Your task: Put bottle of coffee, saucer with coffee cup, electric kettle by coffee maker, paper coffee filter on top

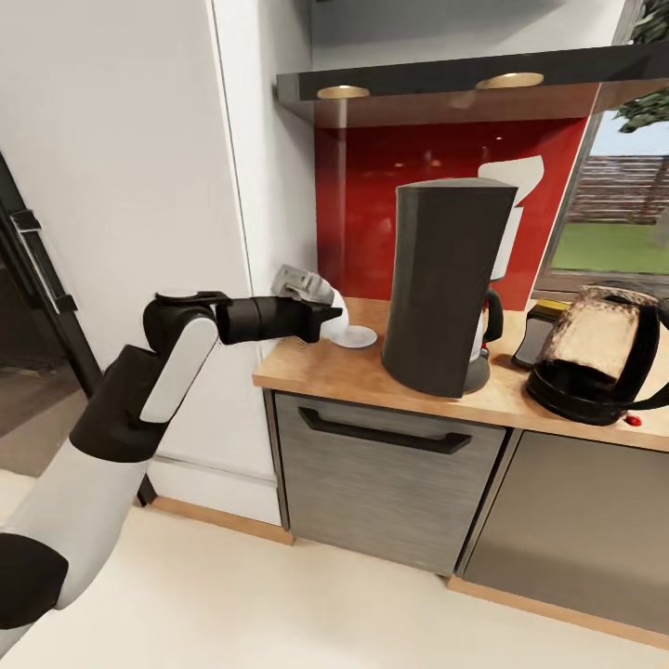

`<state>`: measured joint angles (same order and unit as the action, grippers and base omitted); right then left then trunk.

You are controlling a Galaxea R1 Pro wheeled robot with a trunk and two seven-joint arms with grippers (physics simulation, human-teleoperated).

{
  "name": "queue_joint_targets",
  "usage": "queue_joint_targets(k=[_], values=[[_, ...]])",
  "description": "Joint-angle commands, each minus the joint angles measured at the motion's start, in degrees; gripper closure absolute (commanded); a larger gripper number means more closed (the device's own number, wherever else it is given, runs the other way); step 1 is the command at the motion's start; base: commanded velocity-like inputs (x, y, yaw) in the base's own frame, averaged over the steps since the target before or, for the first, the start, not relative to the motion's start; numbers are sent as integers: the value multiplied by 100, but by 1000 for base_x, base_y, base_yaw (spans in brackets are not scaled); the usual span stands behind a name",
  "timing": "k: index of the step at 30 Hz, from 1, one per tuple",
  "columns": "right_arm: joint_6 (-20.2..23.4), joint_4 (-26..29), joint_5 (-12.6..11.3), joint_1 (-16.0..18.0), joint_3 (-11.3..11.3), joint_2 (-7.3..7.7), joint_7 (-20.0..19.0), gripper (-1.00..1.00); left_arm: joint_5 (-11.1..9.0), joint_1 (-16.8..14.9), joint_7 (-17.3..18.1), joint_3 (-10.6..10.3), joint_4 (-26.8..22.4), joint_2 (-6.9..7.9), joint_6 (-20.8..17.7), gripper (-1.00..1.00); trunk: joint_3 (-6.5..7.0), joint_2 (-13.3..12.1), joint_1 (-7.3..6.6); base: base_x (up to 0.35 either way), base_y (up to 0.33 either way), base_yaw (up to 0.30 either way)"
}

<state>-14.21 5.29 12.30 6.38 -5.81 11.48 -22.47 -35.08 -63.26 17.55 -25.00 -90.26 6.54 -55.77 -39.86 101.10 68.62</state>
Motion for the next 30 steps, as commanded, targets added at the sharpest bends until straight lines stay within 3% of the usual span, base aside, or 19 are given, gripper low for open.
queue_joint_targets(k=[1, 2, 5, 8, 15, 30], values=[[-29, -1, 9, 3, -43, 3, 6, -100, 71, -34, -33, -6, 11, -51, -13, 100, -6, 3, -1, 0, 0, 0], [-29, -1, 9, 3, -43, 3, 6, -100, 135, -120, -167, -14, 72, -186, -16, 100, -6, 3, -1, 0, 0, 0], [-29, -1, 9, 3, -43, 3, 6, -100, 229, -185, -275, -21, 147, -318, -14, 100, -6, 3, -1, 0, 0, 0], [-29, -1, 9, 3, -43, 3, 6, -100, 544, -219, -406, -120, 188, -391, -20, 100, -6, 3, -1, 0, 0, 0], [-29, -1, 9, 3, -43, 3, 6, -100, 682, -229, -450, -174, 204, -406, -21, 100, -6, 3, -1, 15, 0, 0], [-29, -1, 9, 3, -51, 3, 6, -100, 695, -228, -454, -140, 250, -391, -25, 100, -6, 3, -1, 181, 0, 0]])
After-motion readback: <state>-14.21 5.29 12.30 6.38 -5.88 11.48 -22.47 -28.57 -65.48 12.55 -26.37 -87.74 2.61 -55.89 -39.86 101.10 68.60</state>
